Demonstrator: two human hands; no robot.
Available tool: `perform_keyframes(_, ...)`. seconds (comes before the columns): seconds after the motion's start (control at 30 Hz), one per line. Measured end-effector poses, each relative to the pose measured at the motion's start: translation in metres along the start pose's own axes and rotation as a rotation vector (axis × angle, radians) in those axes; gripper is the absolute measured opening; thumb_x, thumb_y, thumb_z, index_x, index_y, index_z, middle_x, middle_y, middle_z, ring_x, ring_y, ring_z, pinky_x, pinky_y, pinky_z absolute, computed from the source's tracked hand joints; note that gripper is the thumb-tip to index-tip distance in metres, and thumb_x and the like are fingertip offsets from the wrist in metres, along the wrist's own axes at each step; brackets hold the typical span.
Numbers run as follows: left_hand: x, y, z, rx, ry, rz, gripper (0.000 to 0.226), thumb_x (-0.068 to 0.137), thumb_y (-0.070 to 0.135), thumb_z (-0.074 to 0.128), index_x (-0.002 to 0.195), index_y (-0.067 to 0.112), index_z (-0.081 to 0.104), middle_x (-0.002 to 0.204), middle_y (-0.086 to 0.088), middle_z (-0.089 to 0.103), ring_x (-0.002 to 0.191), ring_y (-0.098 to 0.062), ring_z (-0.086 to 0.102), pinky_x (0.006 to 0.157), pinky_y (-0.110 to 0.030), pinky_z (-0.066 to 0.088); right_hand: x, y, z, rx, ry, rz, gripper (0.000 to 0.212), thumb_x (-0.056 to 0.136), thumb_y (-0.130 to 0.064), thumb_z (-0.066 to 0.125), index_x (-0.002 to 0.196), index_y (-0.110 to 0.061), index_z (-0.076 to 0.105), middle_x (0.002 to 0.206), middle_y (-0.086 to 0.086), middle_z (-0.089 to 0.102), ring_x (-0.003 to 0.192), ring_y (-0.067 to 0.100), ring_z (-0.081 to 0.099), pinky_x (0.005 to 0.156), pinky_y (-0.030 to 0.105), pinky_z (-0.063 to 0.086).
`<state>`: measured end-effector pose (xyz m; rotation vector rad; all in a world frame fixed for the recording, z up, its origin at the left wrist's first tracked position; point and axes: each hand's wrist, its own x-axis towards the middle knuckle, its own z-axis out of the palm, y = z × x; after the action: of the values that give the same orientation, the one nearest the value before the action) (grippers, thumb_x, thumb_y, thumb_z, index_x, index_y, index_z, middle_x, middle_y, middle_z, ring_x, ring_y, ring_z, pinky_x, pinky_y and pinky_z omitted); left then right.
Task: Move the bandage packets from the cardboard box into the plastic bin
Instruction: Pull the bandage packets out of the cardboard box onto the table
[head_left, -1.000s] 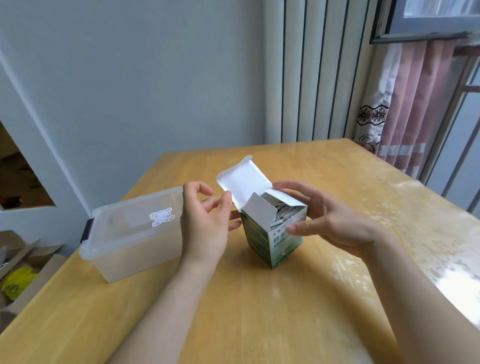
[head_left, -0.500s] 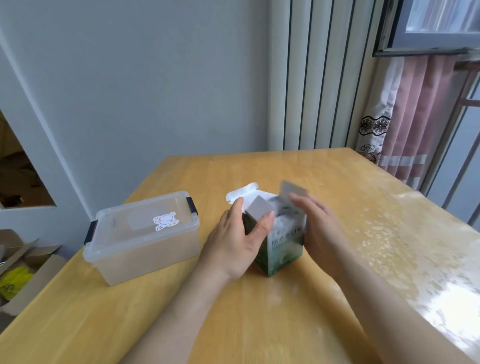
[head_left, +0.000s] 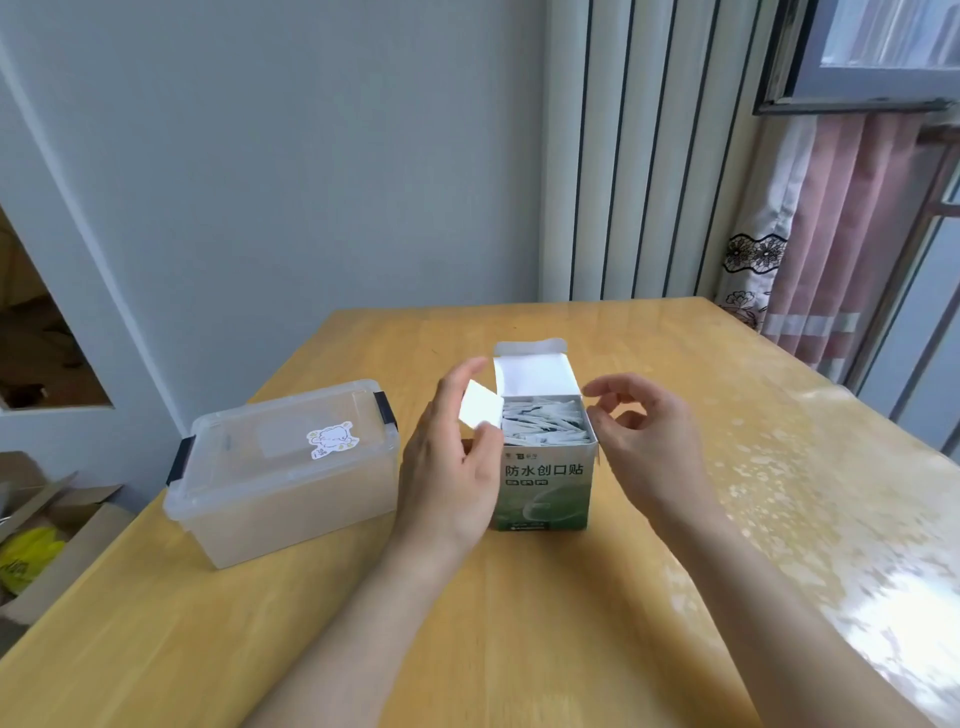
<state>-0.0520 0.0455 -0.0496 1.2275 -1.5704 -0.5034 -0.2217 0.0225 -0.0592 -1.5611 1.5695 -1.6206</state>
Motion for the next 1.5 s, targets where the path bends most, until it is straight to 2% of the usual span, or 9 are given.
perform_keyframes(0.1, 0.004, -0.008, 0.001, 0.041, 0.028, -0.072, 0.033, 0.095, 0.023, 0.052, 0.128, 0.024, 0.058, 0.074, 0.015, 0.06, 0.057, 0.001, 0.051, 0.058, -0.012, 0.038, 0.002, -0.003, -0.003, 0.005, -0.094, 0.054, 0.019, 0.089, -0.005, 0.06, 0.096, -0.019, 0.072, 0.078, -0.003, 0.065, 0.054, 0.009, 0.056, 0.048, 0.024, 0.044)
perform_keyframes(0.27, 0.0, -0.012, 0.01, 0.005, 0.027, -0.12, 0.033, 0.098, 0.03, 0.049, 0.126, 0.018, 0.062, 0.11, 0.014, 0.064, 0.095, 0.003, 0.054, 0.073, 0.001, 0.035, 0.006, -0.017, -0.024, 0.069, -0.339, 0.13, 0.037, 0.087, -0.031, 0.066, 0.115, -0.007, 0.066, 0.097, 0.002, 0.069, 0.064, 0.009, 0.065, 0.063, 0.027, 0.057)
perform_keyframes(0.33, -0.001, -0.011, 0.013, 0.041, 0.001, -0.133, 0.027, 0.1, 0.032, 0.044, 0.114, 0.022, 0.065, 0.103, 0.012, 0.066, 0.094, -0.006, 0.057, 0.071, -0.012, 0.039, 0.005, -0.016, -0.026, -0.006, -0.476, 0.144, 0.064, 0.066, -0.045, 0.076, 0.12, -0.017, 0.057, 0.118, -0.004, 0.062, 0.079, 0.017, 0.068, 0.072, 0.036, 0.059)
perform_keyframes(0.43, 0.002, -0.013, 0.01, 0.225, -0.062, -0.133, 0.032, 0.1, 0.035, 0.037, 0.074, 0.022, 0.049, 0.069, 0.005, 0.056, 0.074, -0.022, 0.048, 0.059, -0.033, 0.028, 0.002, -0.009, -0.019, -0.053, -0.592, 0.138, 0.061, 0.064, -0.024, 0.086, 0.109, -0.032, 0.045, 0.137, -0.001, 0.049, 0.083, 0.026, 0.069, 0.073, 0.047, 0.059)
perform_keyframes(0.6, 0.003, -0.007, 0.0, 0.331, 0.146, 0.107, 0.009, 0.09, 0.034, 0.055, 0.088, 0.025, 0.053, 0.09, 0.009, 0.056, 0.071, -0.02, 0.054, 0.062, -0.032, 0.043, 0.0, -0.013, -0.017, -0.016, -0.512, 0.008, 0.074, 0.068, -0.003, 0.084, 0.121, -0.029, 0.039, 0.129, -0.003, 0.055, 0.067, 0.004, 0.065, 0.057, 0.024, 0.053)
perform_keyframes(0.7, 0.002, -0.009, 0.0, 0.375, 0.152, 0.313, 0.009, 0.081, 0.017, 0.071, 0.086, 0.021, 0.065, 0.092, 0.007, 0.058, 0.065, -0.016, 0.053, 0.056, -0.028, 0.045, -0.003, -0.014, -0.017, -0.286, -0.375, -0.201, 0.084, 0.065, -0.009, 0.086, 0.127, -0.037, 0.037, 0.124, -0.014, 0.051, 0.091, 0.009, 0.058, 0.073, 0.027, 0.049)
perform_keyframes(0.93, 0.005, -0.019, 0.0, 0.453, -0.065, 0.365, 0.007, 0.082, 0.016, 0.07, 0.084, 0.021, 0.074, 0.087, 0.007, 0.064, 0.081, -0.018, 0.06, 0.065, -0.031, 0.049, -0.008, -0.017, -0.011, -0.558, -0.277, -0.402, 0.083, 0.067, -0.016, 0.084, 0.133, -0.034, 0.039, 0.128, -0.014, 0.05, 0.097, 0.018, 0.057, 0.071, 0.04, 0.05)
perform_keyframes(1.1, 0.006, -0.023, 0.001, 0.407, -0.088, 0.436, 0.033, 0.078, 0.004, 0.071, 0.107, 0.02, 0.069, 0.1, 0.007, 0.063, 0.095, -0.015, 0.053, 0.082, -0.023, 0.043, -0.012, -0.015, -0.004, -0.622, -0.261, -0.506, 0.081, 0.069, -0.011, 0.082, 0.132, -0.037, 0.037, 0.128, -0.016, 0.047, 0.094, 0.018, 0.057, 0.057, 0.035, 0.049)
perform_keyframes(1.5, 0.008, -0.022, -0.003, 0.362, -0.008, 0.368, 0.032, 0.077, 0.013, 0.064, 0.101, 0.034, 0.057, 0.086, 0.002, 0.067, 0.08, -0.023, 0.065, 0.065, -0.039, 0.054, -0.015, -0.024, -0.004, -0.49, -0.35, -0.451, 0.082, 0.071, -0.01, 0.08, 0.135, -0.038, 0.039, 0.129, -0.019, 0.048, 0.102, 0.011, 0.054, 0.073, 0.035, 0.051)
